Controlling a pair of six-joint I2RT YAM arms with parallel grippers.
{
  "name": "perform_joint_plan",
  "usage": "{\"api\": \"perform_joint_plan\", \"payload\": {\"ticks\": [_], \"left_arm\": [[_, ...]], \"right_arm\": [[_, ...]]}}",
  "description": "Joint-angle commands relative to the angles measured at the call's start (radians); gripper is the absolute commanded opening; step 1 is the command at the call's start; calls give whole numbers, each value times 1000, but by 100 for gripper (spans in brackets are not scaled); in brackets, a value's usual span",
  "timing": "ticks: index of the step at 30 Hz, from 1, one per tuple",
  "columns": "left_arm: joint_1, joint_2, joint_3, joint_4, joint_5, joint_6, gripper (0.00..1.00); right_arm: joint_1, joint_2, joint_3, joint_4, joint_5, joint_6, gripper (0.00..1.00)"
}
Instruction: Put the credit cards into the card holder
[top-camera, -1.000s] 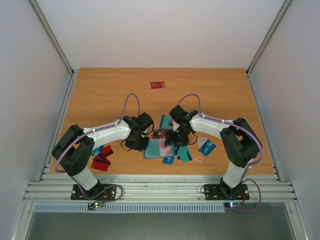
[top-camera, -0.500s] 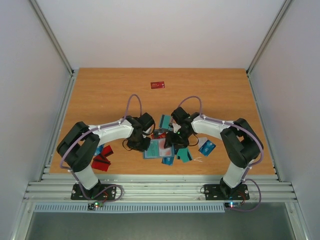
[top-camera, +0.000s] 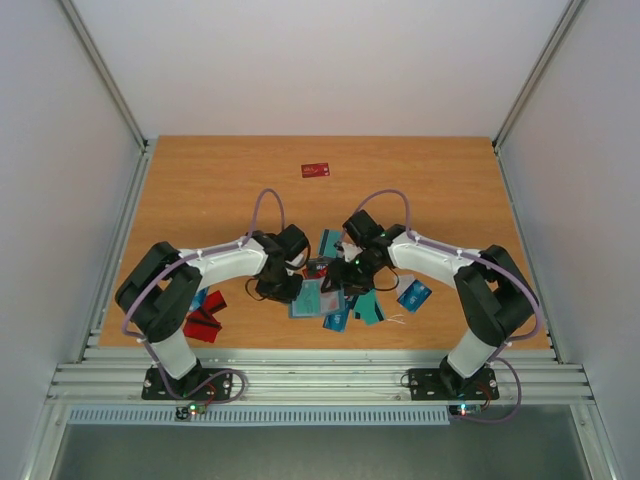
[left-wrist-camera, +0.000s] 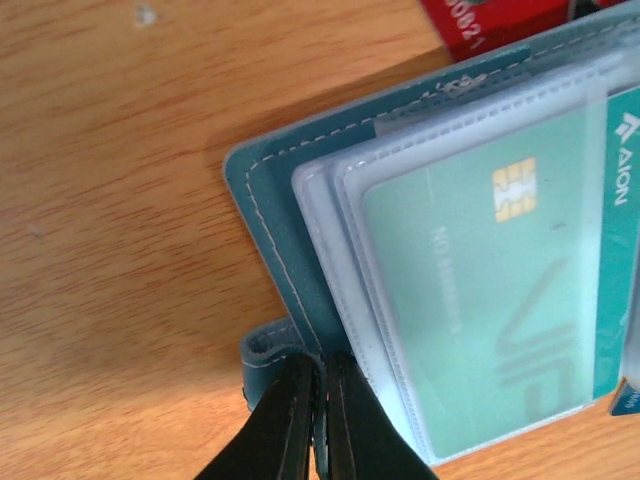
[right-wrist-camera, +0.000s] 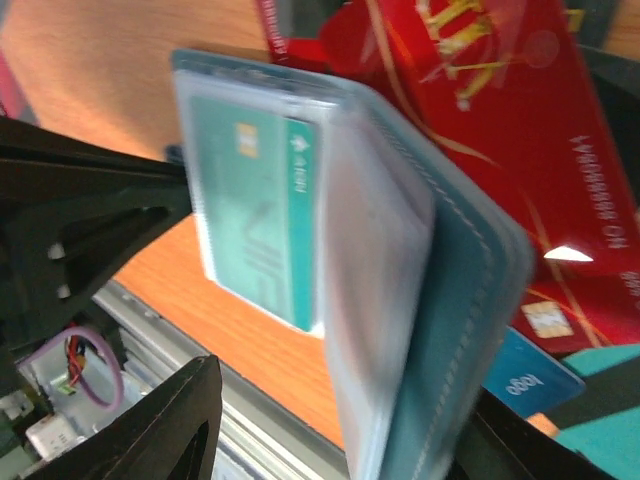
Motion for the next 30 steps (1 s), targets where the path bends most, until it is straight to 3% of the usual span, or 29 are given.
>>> {"api": "perform_joint_plan", "payload": {"ticks": [1, 12, 25, 30], "left_arm": [[-8, 32, 7, 78, 60, 23, 2], [-7, -16, 0, 55, 68, 28, 2], [39, -144, -59, 28, 116, 43, 2], [47, -153, -70, 40, 177, 64, 4]], "right_arm": [[32, -13, 46, 40, -52, 33, 55], [106, 86, 145, 76, -81, 73, 55], [105, 209, 149, 174, -111, 125, 53], [104, 236, 160, 131, -65, 128, 44]]}}
